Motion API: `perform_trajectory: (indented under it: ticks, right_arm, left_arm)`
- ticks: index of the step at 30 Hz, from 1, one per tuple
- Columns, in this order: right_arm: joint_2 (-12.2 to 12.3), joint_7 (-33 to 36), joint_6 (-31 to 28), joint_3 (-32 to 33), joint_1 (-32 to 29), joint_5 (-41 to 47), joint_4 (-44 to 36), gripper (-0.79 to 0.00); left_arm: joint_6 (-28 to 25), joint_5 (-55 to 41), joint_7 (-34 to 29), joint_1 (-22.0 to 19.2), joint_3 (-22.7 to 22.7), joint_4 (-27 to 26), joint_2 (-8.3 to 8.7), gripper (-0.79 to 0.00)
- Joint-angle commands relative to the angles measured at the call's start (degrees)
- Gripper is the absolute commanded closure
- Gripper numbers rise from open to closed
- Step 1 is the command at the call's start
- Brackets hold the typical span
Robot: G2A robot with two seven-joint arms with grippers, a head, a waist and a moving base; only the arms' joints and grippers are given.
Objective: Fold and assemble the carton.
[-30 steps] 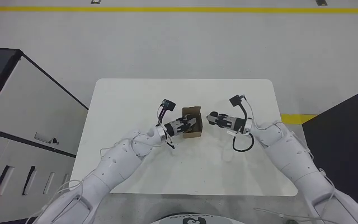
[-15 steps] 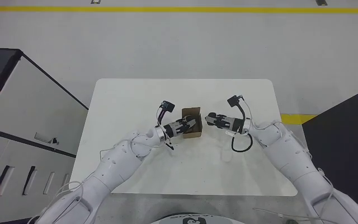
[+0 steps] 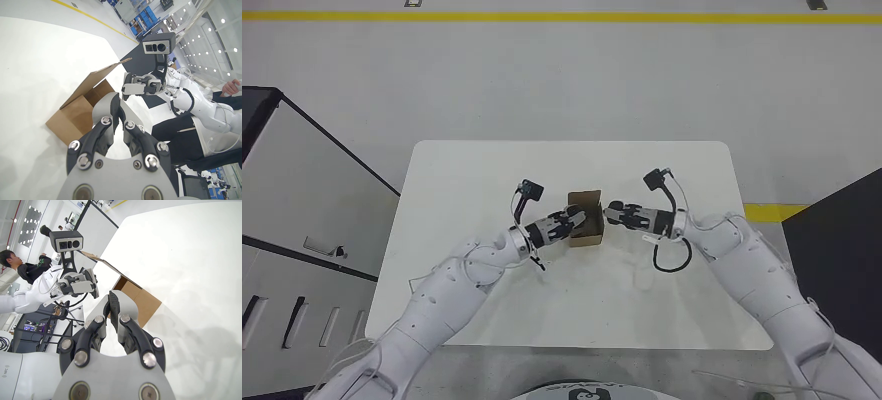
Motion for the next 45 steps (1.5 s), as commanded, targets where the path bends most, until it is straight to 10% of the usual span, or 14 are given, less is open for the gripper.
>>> perform_trajectory:
  ticks: [1, 45]
  right_arm:
    - [-0.3, -0.1, 0.2, -0.6, 0.5, -0.4, 0.2, 0.000]
    - [-4.3, -2.5, 2.4, -6.2, 5.4, -7.9, 5.5, 0.000]
  left_arm:
    - [0.1, 0.0, -0.1, 0.2, -0.3, 0.1, 0.03, 0.000]
    - [-0.6, -0.4, -1.1, -1.9, 0.7, 6.6, -2.05, 0.000]
